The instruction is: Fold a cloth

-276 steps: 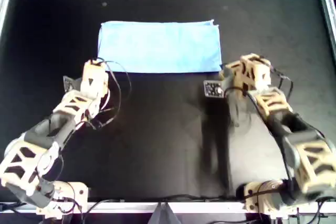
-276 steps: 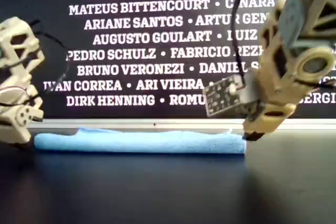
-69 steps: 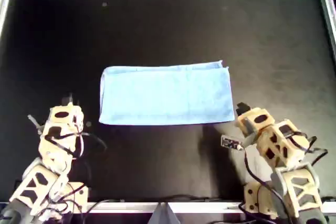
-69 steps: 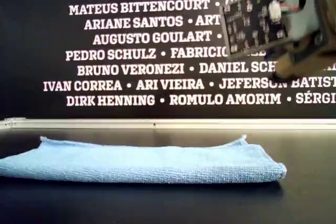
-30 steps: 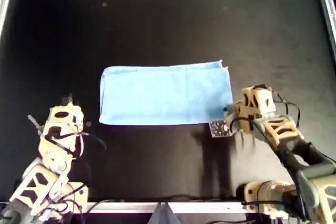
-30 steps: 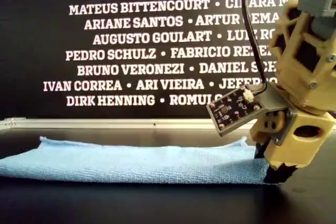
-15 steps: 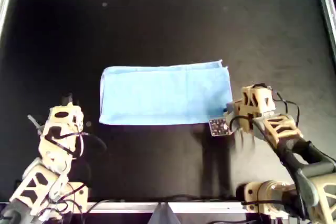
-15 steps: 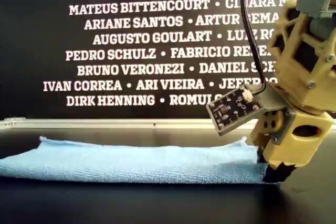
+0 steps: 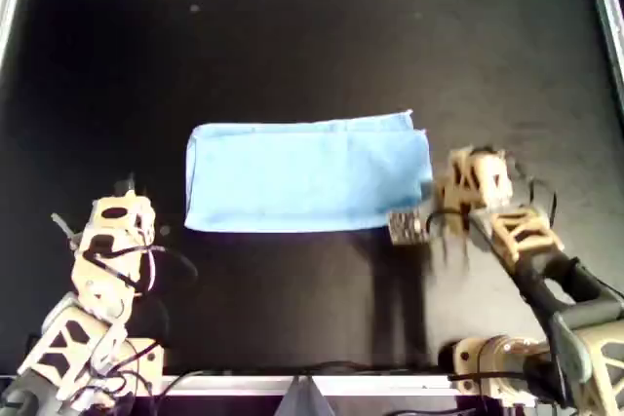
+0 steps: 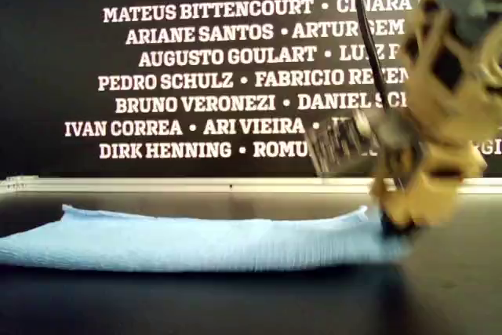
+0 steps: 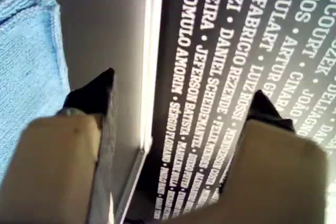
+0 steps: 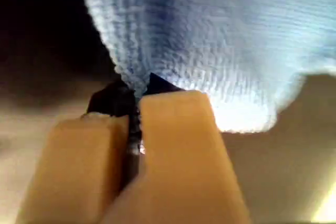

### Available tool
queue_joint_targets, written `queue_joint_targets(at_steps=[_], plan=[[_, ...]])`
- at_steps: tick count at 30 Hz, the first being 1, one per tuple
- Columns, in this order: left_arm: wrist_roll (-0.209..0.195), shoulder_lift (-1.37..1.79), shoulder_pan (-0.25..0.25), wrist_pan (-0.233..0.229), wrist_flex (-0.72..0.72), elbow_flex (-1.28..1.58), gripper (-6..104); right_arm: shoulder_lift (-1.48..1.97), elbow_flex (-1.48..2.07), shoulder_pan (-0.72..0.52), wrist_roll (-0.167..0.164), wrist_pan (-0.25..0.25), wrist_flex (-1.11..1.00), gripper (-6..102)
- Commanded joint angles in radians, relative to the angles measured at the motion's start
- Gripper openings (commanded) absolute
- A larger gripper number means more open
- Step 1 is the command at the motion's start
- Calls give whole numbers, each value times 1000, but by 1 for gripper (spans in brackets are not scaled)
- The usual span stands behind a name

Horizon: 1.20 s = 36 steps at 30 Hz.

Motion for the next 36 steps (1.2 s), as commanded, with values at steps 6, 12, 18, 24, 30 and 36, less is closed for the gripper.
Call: queue_joint_targets(at_steps=[6, 12, 18, 24, 30, 36], plan=[[8, 2, 25, -6, -5, -12, 87, 18, -357, 209, 3, -9, -38, -1], [8, 2, 25, -6, -5, -12, 87, -190, -676, 397, 2, 5, -40, -1], [6, 2, 25, -6, -5, -12, 87, -520, -1141, 551, 2, 2, -40, -1], [6, 2, 25, -6, -5, -12, 87, -831, -1571, 644, 2, 5, -40, -1], [6, 2, 25, -6, -5, -12, 87, -1017, -1710, 692, 3, 5, -40, 0], [6, 2, 25, -6, -5, -12, 87, -1046, -1707, 718, 72, -9, -40, 10]])
